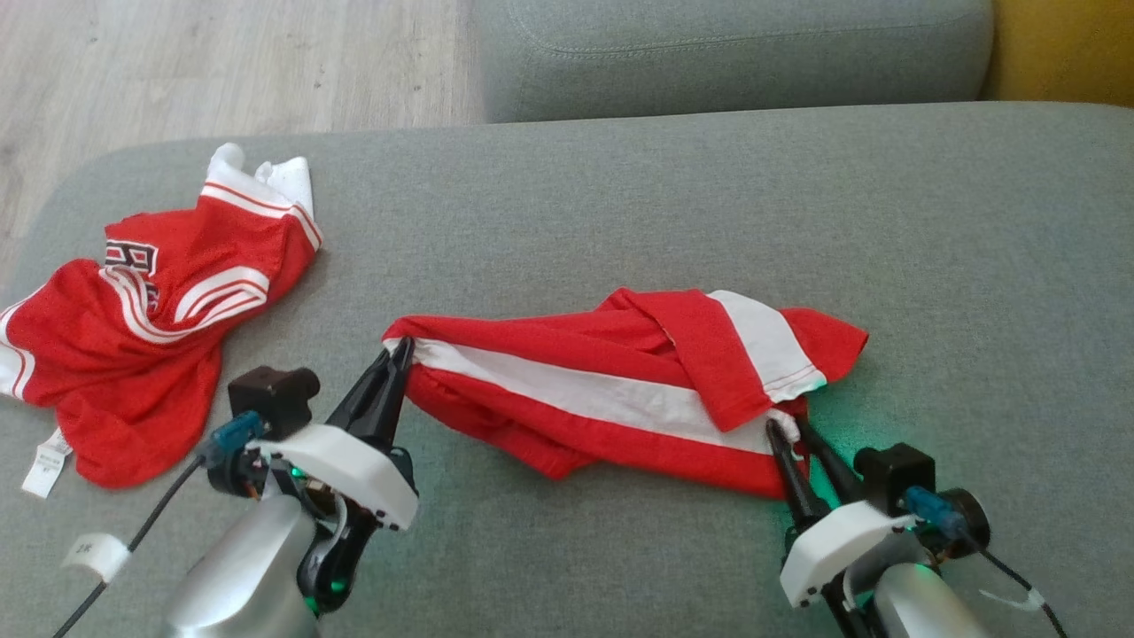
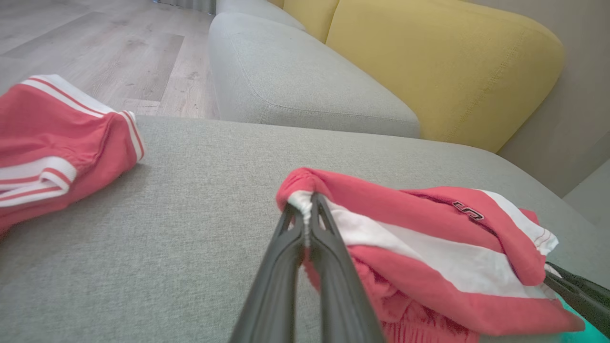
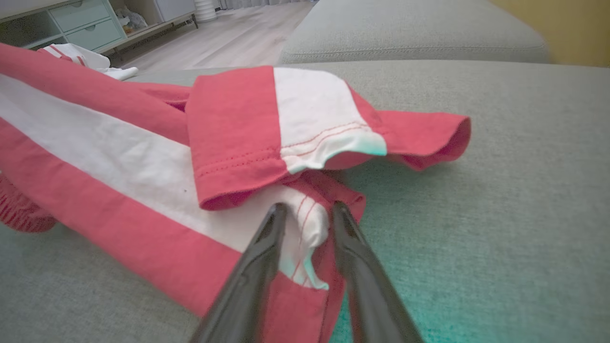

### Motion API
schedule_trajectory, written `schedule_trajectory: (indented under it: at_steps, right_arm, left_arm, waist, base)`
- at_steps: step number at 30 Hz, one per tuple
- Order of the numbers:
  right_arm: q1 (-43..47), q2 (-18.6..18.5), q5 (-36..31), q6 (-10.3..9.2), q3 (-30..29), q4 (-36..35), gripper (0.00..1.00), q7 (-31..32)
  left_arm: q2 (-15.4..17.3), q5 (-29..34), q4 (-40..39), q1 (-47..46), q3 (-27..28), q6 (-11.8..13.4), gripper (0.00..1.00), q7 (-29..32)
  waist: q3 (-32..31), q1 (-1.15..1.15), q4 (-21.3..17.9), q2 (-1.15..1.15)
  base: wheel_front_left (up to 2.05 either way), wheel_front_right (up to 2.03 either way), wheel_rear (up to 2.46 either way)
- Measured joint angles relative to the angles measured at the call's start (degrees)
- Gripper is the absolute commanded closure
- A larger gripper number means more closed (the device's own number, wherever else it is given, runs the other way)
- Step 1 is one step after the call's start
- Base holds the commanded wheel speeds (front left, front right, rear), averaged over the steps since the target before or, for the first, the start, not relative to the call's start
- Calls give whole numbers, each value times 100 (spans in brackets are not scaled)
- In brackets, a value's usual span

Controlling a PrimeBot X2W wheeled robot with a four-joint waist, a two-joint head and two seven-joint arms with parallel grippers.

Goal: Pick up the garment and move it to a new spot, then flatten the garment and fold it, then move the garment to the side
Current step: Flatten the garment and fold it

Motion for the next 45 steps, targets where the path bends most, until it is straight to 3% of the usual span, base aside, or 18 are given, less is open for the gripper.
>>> schedule_trajectory:
  at_steps: [1, 10, 20, 23, 28, 31, 36, 40, 45]
  right_arm:
    - [-3, -1, 3, 0, 32, 4, 100, 0]
    - [17, -1, 43, 0, 43, -148, 100, 0]
    - [-183, -12, -385, 0, -1045, -2505, 100, -1]
    - [-944, -229, -443, 0, -1106, -2607, 100, -1]
    - [-3123, -1053, -277, 0, -1044, -2027, 100, -2]
    - [-4312, -1508, -324, 0, -880, -1700, 100, -7]
    - [-5693, -1813, -498, 0, -901, -1742, 100, -10]
    - [-5539, -1778, -623, 0, -972, -1949, 100, -19]
    - [-4369, -1672, -487, 0, -862, -1967, 100, -18]
  left_arm:
    - [-3, 0, 23, 0, -11, -1, 100, -2]
    - [3, 0, 110, -13, -89, -43, 100, -108]
    - [292, 204, -1059, -649, -37, -93, 100, -290]
    - [302, 425, -1326, -1408, -51, -100, 100, -164]
    - [166, 781, -1066, -3104, -102, -145, 100, -47]
    - [-54, 895, -677, -4156, -102, -151, 100, -313]
    - [-403, 1217, 76, -5576, -75, -153, 100, -827]
    - [-482, 1258, 54, -5411, -40, -168, 100, -857]
    - [-416, 1355, -305, -4266, -142, -193, 100, -857]
  waist:
    - [8, 0, 6, 0]
    - [-59, -1, -54, 0]
    - [-28, -2, -305, 0]
    - [189, -1, -344, 0]
    - [728, 0, -373, 0]
    - [1119, 0, -379, 0]
    - [1876, 1, -395, 0]
    - [2171, 3, -436, 0]
    - [2051, -1, -489, 0]
  base:
    - [0, 0, 0]
    - [0, 0, 0]
    - [0, 0, 0]
    - [0, 0, 0]
    - [0, 0, 0]
    - [0, 0, 0]
    - [0, 0, 0]
    - [0, 0, 0]
    - [0, 0, 0]
